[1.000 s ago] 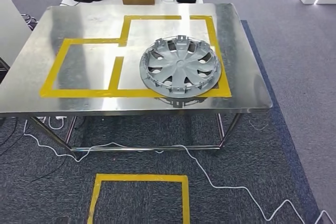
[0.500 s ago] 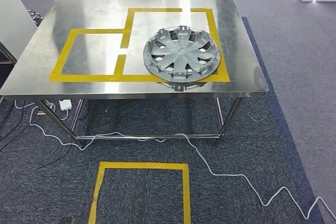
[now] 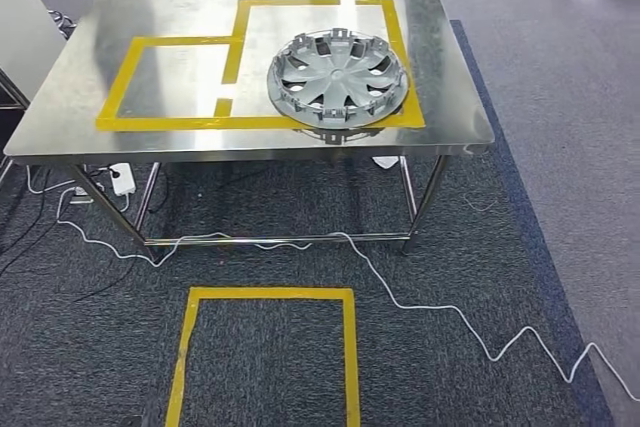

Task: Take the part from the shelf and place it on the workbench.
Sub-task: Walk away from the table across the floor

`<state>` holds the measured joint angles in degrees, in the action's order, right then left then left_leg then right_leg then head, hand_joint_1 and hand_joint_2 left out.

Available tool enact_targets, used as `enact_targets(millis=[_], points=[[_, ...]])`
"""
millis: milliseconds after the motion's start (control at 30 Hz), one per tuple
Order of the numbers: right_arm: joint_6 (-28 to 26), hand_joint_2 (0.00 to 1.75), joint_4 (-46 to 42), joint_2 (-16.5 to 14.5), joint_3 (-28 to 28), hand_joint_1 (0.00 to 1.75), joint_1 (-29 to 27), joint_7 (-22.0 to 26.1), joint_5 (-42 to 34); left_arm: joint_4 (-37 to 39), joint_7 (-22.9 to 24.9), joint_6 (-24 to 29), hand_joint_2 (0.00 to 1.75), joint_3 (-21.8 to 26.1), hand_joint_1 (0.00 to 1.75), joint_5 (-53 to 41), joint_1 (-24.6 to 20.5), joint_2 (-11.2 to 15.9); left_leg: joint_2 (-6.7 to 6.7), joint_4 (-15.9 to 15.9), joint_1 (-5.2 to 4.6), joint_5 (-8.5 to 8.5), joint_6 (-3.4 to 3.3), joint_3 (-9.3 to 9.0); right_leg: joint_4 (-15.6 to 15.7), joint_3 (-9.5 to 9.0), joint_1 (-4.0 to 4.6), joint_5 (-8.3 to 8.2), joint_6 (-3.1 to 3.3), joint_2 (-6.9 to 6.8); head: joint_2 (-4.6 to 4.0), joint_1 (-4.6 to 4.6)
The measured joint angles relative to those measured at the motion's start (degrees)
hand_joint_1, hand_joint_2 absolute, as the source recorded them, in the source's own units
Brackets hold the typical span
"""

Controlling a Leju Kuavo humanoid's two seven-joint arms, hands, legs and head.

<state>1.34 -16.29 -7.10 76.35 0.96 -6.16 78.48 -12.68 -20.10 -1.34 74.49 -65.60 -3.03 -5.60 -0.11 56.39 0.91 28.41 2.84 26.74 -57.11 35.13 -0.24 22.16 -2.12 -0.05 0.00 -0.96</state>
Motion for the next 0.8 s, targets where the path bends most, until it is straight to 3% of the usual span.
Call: enact_targets(millis=[33, 100, 133, 167, 233, 267, 300, 333, 400, 467, 533, 600, 633, 667, 733, 767, 800], points=[[0.0, 0.00, 0.0, 0.2, 0.0, 0.00, 0.0, -0.2, 0.0, 0.0, 0.0, -0.3, 0.00, 0.0, 0.00, 0.0, -0.1, -0.1, -0.08, -1.3, -0.05, 0.39, -0.35, -0.50, -0.1, 0.41, 0.11, -0.52, -0.26, -0.03, 0.01, 0.04], [0.1, 0.87, 0.0, 0.5, 0.1, 0.00, 0.0, -0.4, 0.0, 0.1, 0.0, -1.2, 0.00, 0.0, 0.00, 0.2, -0.1, -0.4, -0.02, -1.2, -0.04, 0.17, -1.28, 0.32, -0.4, 1.16, 0.05, -0.74, -0.73, -0.03, 0.01, -0.03], [0.1, 1.31, 0.0, 0.6, 0.1, 0.00, -0.1, -0.4, 0.0, 0.1, 0.1, -1.6, 0.00, 0.0, 0.00, 0.2, 0.0, -0.5, 0.09, -1.1, -0.05, -0.21, -1.85, 0.77, -1.4, 1.63, -0.02, 0.46, -0.97, -0.02, 0.01, -0.12], [0.0, 1.75, 0.1, 0.8, 0.1, 0.00, -0.1, -0.4, 0.0, 0.1, 0.2, -2.0, 0.00, 0.1, 0.00, 0.3, 0.0, -0.5, 0.19, -1.1, -0.07, -0.67, -2.40, 1.27, -3.5, 2.40, -0.08, 2.66, -1.23, -0.02, 0.01, -0.25], [-0.4, 1.75, 0.1, 1.0, 0.2, 0.00, 0.1, -0.4, -0.1, 0.1, 0.3, -2.5, 0.00, 0.1, 0.00, 0.4, 0.0, -0.5, 0.30, -1.1, -0.37, -1.65, -3.11, 2.37, -10.7, 4.28, -0.10, 8.07, -1.55, -0.03, 0.00, -0.57], [-0.8, 1.75, 0.2, 1.1, 0.3, 0.00, 0.3, -0.3, -0.3, 0.1, 0.3, -2.7, 0.00, 0.1, 0.00, 0.5, 0.0, -0.5, 0.34, -1.1, -0.57, -2.19, -3.27, 3.04, -14.3, 4.96, -0.08, 9.80, -1.55, -0.03, 0.00, -0.68], [-1.2, 1.75, 0.2, 1.2, 0.4, 0.00, 0.4, -0.3, -0.6, 0.1, 0.3, -2.7, 0.00, 0.2, 0.00, 0.6, 0.0, -0.4, 0.37, -1.1, -0.78, -2.74, -3.38, 3.71, -16.3, 4.87, -0.02, 10.23, -1.42, -0.03, 0.00, -0.75], [-1.5, 1.75, 0.2, 1.3, 0.6, 0.00, 0.5, -0.3, -0.8, 0.1, 0.3, -2.8, 0.00, 0.3, 0.00, 0.7, 0.1, -0.3, 0.37, -1.0, -0.98, -3.27, -3.45, 4.37, -16.6, 3.90, 0.08, 9.61, -1.16, -0.02, 0.00, -0.79], [-1.7, 1.75, 0.3, 1.4, 0.9, 0.00, 0.6, -0.3, -1.0, 0.1, 0.3, -2.8, 0.00, 0.4, 0.00, 0.8, 0.2, -0.2, 0.30, -1.0, -1.31, -4.25, -3.50, 5.43, -10.5, -1.19, 0.46, 6.72, -0.18, 0.02, 0.00, -0.86], [-1.8, 1.75, 0.4, 1.5, 1.0, 0.00, 0.9, -0.4, -1.1, 0.1, 0.3, -2.8, 0.00, 0.5, 0.00, 0.8, 0.4, 0.0, 0.27, -1.0, -1.51, -5.15, -3.20, 6.10, -2.1, -6.87, 0.89, 6.01, 0.77, 0.07, 0.01, -0.84], [-2.0, 1.75, 0.5, 1.6, 1.2, 0.00, 1.1, -0.4, -1.6, 0.1, 0.4, -2.8, 0.00, 0.6, 0.00, 0.9, 0.5, 0.2, 0.32, -1.1, -1.38, -6.05, -2.57, 6.45, 1.6, -8.64, 1.25, 6.43, 1.10, 0.12, 0.01, -0.93], [-2.2, 1.75, 0.7, 1.6, 1.6, 0.00, 1.2, -0.4, -2.3, 0.1, 0.5, -2.7, 0.00, 0.8, 0.00, 1.0, 0.7, 0.7, 0.28, -1.1, -1.24, -6.51, -1.88, 6.77, 2.0, -7.90, 1.26, 5.46, 1.41, 0.06, 0.01, -1.16], [-2.2, 1.75, 0.9, 1.5, 1.9, 0.00, 1.3, -0.4, -2.7, 0.1, 0.6, -2.6, 0.00, 0.9, 0.00, 1.0, 0.9, 0.9, 0.22, -0.5, -1.23, -5.47, -1.56, 7.19, 2.2, -7.51, 1.11, 4.79, 1.74, 0.01, 0.01, -1.19], [-2.3, 1.75, 1.0, 1.5, 2.2, 0.00, 1.4, -0.3, -3.1, 0.1, 0.6, -2.6, 0.00, 1.0, 0.00, 1.0, 1.1, 1.1, 0.17, 1.1, -1.19, -3.40, -1.23, 7.86, 2.5, -6.97, 0.91, 4.02, 2.04, -0.02, 0.00, -1.05], [-2.2, 1.75, 1.3, 1.4, 2.6, 0.00, 1.6, 0.2, -3.6, 0.1, 0.7, -2.6, 0.00, 1.2, 0.00, 0.9, 1.3, 1.5, 0.13, 7.4, -0.92, 2.60, -0.63, 9.82, 2.5, -5.47, 0.73, 2.60, 2.31, -0.06, 0.00, -0.70], [-2.0, 1.75, 1.5, 1.3, 2.7, 0.00, 1.6, 0.6, -3.6, 0.1, 0.7, -2.6, 0.00, 1.3, 0.00, 0.9, 1.3, 1.6, 0.14, 11.0, -0.80, 4.61, -0.33, 10.61, 2.4, -4.52, 0.71, 1.95, 2.26, -0.12, 0.00, -0.55], [-1.9, 1.75, 1.6, 1.3, 2.8, 0.00, 1.6, 1.1, -3.6, 0.1, 0.6, -2.6, 0.00, 1.4, 0.00, 0.9, 1.3, 1.7, 0.14, 13.7, -0.70, 5.24, -0.07, 10.88, 2.2, -3.55, 0.68, 1.30, 2.18, -0.19, 0.00, -0.51]])
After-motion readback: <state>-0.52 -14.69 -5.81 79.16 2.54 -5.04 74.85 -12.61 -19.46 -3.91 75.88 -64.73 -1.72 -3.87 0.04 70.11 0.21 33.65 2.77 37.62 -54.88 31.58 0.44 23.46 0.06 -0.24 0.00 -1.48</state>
